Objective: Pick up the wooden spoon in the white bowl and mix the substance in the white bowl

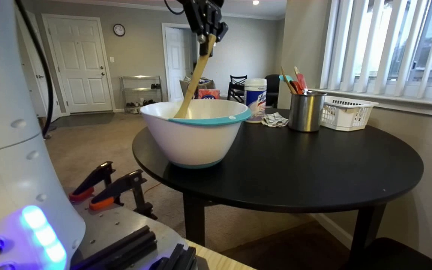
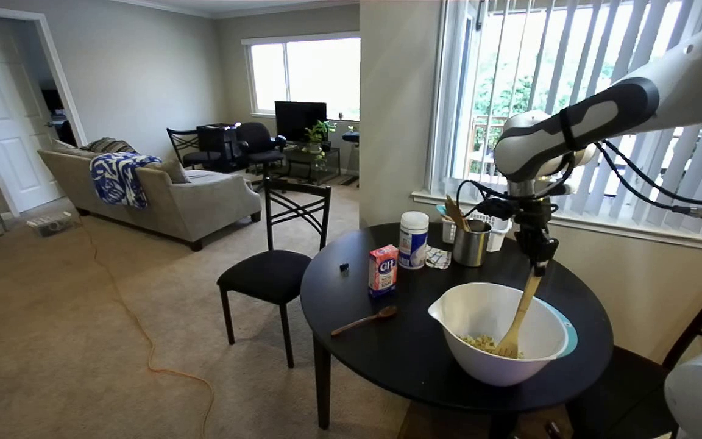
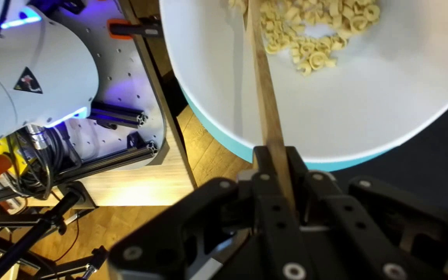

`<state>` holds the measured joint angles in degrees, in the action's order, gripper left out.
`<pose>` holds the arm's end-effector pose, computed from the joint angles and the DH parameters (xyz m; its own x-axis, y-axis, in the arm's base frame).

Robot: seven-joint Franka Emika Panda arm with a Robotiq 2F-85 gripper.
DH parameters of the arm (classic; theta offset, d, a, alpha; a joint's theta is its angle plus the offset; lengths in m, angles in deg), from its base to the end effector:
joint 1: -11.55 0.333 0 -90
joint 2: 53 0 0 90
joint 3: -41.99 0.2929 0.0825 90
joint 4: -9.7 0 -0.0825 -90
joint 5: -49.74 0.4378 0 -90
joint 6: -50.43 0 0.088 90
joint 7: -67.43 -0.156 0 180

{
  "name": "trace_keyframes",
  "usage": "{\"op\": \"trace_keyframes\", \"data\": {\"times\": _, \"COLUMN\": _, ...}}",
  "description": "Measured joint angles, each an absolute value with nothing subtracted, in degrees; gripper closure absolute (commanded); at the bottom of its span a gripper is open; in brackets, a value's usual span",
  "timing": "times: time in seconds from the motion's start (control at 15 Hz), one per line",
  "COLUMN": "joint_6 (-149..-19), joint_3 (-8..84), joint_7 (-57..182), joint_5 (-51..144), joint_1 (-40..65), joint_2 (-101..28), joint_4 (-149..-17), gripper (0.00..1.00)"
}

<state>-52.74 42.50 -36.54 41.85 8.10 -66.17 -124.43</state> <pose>0.4667 -0.0423 0.3082 -0.2108 -0.9588 0.1904 -0.9280 0.2575 0.2695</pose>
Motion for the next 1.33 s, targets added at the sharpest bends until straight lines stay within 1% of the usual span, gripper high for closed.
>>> {"op": "trace_keyframes", "data": {"times": 0.27, "joint_6": -51.0, "joint_3": 44.1, "joint_7": -36.5, "joint_5": 44.4, "joint_1": 10.3, "joint_2": -67.1, "joint_4": -123.1, "gripper": 0.97}}
{"op": "trace_keyframes", "data": {"times": 0.6, "joint_6": -51.5, "joint_3": 44.5, "joint_7": -37.1, "joint_5": 46.6, "joint_1": 10.3, "joint_2": -67.0, "joint_4": -122.6, "gripper": 0.97}}
{"op": "trace_keyframes", "data": {"times": 1.13, "joint_6": -61.4, "joint_3": 43.8, "joint_7": -42.5, "joint_5": 48.6, "joint_1": 9.8, "joint_2": -63.8, "joint_4": -122.6, "gripper": 0.97}}
{"op": "trace_keyframes", "data": {"times": 1.33, "joint_6": -63.3, "joint_3": 43.5, "joint_7": -43.9, "joint_5": 48.3, "joint_1": 9.3, "joint_2": -62.7, "joint_4": -122.6, "gripper": 0.97}}
